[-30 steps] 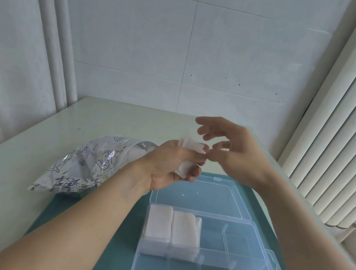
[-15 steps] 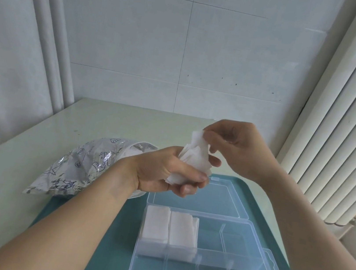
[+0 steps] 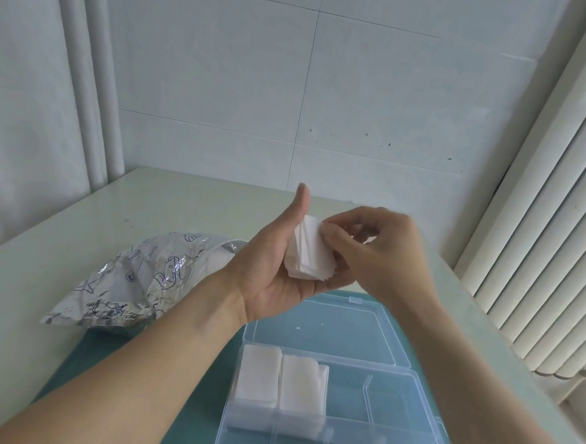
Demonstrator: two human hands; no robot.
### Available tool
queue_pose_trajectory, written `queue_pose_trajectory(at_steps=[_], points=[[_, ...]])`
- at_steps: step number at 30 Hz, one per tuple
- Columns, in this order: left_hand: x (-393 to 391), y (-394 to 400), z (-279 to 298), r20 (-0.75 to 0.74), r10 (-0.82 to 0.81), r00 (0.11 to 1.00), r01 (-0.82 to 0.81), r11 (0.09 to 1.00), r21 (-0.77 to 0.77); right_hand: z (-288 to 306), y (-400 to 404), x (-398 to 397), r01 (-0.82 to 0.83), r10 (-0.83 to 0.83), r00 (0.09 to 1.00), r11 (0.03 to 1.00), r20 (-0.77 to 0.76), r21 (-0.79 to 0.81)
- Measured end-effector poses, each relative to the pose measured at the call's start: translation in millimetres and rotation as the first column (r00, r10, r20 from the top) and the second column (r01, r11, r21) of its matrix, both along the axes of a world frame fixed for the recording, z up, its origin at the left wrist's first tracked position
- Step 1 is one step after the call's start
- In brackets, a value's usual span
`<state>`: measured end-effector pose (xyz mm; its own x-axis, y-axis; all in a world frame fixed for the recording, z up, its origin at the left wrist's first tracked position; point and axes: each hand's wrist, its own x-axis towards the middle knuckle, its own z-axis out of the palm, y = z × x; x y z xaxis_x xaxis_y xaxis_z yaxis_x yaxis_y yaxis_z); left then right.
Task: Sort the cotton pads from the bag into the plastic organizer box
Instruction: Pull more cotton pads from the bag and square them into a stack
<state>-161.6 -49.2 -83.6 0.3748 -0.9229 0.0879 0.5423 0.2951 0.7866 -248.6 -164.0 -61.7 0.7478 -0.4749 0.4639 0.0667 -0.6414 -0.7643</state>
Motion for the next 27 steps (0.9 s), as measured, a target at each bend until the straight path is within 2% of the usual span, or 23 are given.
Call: queue_pose_trajectory(at_steps=[3,6,8,11,15,17,20,22,25,27], points=[[2.6,-1.1,-2.6,0.095,0.108,0.990,-0.121,0.983,0.135,-0.1,-4.3,2.2,0.016,-0.019,0.999,0.996,-0.036,-0.092],[6.9,-2.3,-8.5,0.055,0.148,0.987,-0.155,0.974,0.168,2.8,-15.7,-3.3,-0.263,0.235,0.955,0.953,-0.178,-0.148],[7.0,0.5,-7.8,0.069,0.080,0.994,-0.089,0.987,0.131,0.9,-15.2,-4.5,-0.388,0.311,0.896,0.896,-0.316,-0.217],[2.7,6.2,-3.4,0.154,-0.069,0.986,0.051,0.992,0.119,-4.5,-12.2,-0.2,-0.350,0.254,0.917,0.883,-0.307,-0.314],[8.3,7.2,-7.1,0.114,-0.067,0.991,0.049,0.986,0.159,-0.8,-14.3,-1.4,-0.312,0.242,0.938,0.902,-0.250,-0.299],[8.5,6.1,-8.6,0.100,-0.065,0.993,0.048,0.985,0.165,0.2,-14.5,-1.8,-0.298,0.204,0.934,0.897,-0.295,-0.325],[7.2,1.0,-12.4,0.046,-0.060,0.997,0.053,0.988,0.147,0.3,-11.8,-2.3,-0.288,0.109,0.888,0.889,-0.446,-0.356],[7.1,-0.9,-13.6,0.004,-0.076,0.997,0.075,0.992,0.106,-0.3,-14.0,-3.2,-0.322,0.161,0.865,0.904,-0.475,-0.280],[11.5,0.3,-16.0,0.006,-0.129,0.992,0.128,0.990,0.058,0.1,-18.3,-4.1,-0.365,0.272,0.868,0.917,-0.415,-0.163],[13.5,3.0,-16.8,0.017,-0.142,0.990,0.140,0.987,0.083,-1.1,-19.6,-2.6,-0.368,0.294,0.883,0.917,-0.365,-0.151]])
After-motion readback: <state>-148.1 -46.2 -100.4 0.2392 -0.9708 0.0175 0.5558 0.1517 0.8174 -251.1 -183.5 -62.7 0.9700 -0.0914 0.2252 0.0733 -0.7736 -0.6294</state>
